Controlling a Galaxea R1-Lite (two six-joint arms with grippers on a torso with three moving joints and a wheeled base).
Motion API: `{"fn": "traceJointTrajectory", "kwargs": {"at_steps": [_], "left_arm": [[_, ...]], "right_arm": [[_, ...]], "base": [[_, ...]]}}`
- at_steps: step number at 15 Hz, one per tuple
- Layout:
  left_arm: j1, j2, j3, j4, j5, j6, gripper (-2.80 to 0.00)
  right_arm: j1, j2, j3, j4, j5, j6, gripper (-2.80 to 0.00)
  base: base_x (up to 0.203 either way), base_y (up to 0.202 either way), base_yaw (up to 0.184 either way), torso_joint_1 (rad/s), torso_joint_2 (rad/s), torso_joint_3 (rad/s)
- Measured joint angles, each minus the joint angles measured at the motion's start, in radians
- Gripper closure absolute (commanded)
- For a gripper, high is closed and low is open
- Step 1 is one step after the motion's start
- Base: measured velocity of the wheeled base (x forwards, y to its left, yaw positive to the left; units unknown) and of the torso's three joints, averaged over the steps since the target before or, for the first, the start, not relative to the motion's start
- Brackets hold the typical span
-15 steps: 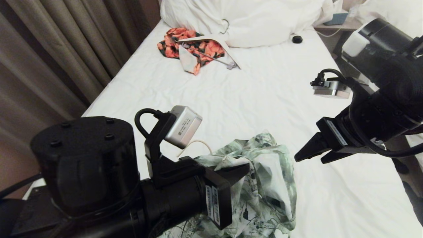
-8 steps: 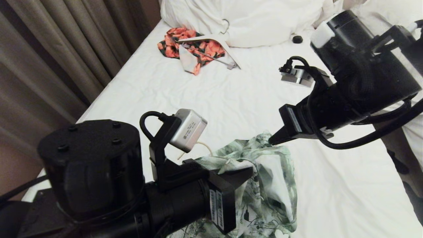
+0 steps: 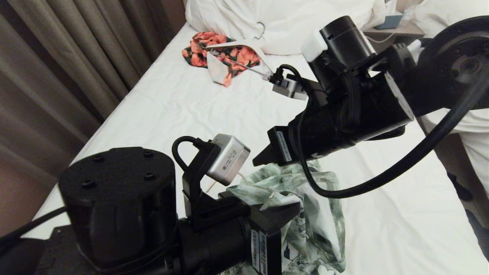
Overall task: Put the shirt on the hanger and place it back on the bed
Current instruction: Take the clothes hanger out of the clothes
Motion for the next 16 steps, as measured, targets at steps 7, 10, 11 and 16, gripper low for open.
{"fn": "traceJointTrajectory", "kwargs": {"at_steps": [7,10,11,16], "left_arm": [[-0.001,0.006,-0.004,-0.001,-0.001,-0.001,0.00],[-0.001,0.003,-0.004,-0.001,-0.001,-0.001,0.00],[-0.001,0.002,-0.004,-0.002,0.000,-0.002,0.00],[0.001,-0.008,-0.004,-0.005,0.000,-0.002,0.00]], "right_arm": [[0.041,0.027,0.008,-0.010,0.001,-0.019,-2.80],[0.058,0.056,0.008,-0.061,-0.018,-0.048,-2.80],[0.061,0.066,0.008,-0.085,-0.025,-0.059,-2.80],[0.058,0.097,0.008,-0.121,-0.041,-0.072,-2.80]], "base": [[0.000,0.000,0.000,0.000,0.00,0.000],[0.000,0.000,0.000,0.000,0.00,0.000],[0.000,0.000,0.000,0.000,0.00,0.000],[0.000,0.000,0.000,0.000,0.00,0.000]]}}
